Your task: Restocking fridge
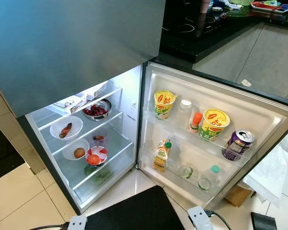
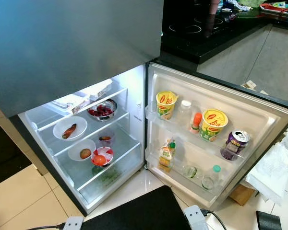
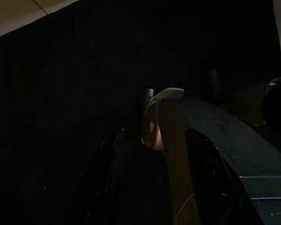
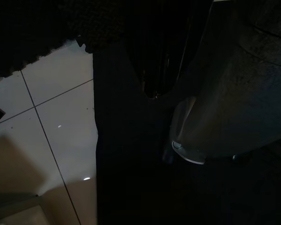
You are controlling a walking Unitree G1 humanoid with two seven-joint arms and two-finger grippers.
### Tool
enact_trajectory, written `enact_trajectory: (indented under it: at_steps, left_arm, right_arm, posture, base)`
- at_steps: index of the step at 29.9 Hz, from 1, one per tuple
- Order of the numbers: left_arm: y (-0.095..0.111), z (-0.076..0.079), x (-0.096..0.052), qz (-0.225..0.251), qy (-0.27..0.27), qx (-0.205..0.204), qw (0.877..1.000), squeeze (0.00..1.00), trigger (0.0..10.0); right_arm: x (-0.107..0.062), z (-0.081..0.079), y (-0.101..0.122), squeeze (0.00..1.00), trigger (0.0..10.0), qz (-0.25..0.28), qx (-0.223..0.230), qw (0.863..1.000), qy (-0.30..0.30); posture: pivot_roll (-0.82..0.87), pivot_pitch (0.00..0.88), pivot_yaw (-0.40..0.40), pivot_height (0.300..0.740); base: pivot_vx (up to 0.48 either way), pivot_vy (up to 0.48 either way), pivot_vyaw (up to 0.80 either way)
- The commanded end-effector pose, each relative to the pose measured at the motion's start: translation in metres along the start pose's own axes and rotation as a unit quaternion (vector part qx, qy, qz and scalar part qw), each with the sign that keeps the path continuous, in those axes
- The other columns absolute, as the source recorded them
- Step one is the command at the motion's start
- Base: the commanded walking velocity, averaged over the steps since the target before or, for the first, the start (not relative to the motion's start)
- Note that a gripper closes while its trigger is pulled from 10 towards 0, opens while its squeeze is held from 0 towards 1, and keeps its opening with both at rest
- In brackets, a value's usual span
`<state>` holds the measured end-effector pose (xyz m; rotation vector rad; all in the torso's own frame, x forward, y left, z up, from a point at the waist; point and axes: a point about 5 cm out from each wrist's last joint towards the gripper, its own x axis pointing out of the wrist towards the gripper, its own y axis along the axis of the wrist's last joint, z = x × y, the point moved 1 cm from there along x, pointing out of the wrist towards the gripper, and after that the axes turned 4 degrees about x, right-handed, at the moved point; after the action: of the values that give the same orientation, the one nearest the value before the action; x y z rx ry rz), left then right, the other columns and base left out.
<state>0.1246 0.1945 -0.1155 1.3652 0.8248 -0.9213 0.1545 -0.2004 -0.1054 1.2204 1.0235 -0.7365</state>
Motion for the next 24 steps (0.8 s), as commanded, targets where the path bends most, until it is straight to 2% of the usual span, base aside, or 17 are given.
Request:
enact_trajectory:
  at_steps: [1, 18, 24]
  left_arm:
    - [-0.0079, 0.0048, -0.0002, -0.013, -0.005, -0.002, 1.000, 0.00, 10.0]
    - [-0.0162, 0.0043, -0.0019, -0.024, -0.007, 0.005, 1.000, 0.00, 10.0]
    - [-0.0155, 0.0045, -0.0018, -0.023, -0.010, 0.006, 1.000, 0.00, 10.0]
  right_arm:
    - [-0.0005, 0.0007, -0.0046, 0.00, 10.0, -0.008, 0.001, 1.000, 0.000]
    - [-0.0007, -0.0029, -0.0132, 0.00, 10.0, -0.018, -0.002, 1.000, 0.004]
    - [-0.0007, -0.0033, -0.0135, 0.00, 10.0, -0.018, -0.003, 1.000, 0.004]
  posture:
    - [0.00, 0.000, -0.028, 0.739]
    - [0.00, 0.000, -0.023, 0.739]
    - [0.00, 0.000, -0.021, 0.739]
  base:
    - [0.000, 0.000, 0.00]
    - [0.000, 0.000, 0.00]
    - [0.000, -0.279, 0.00]
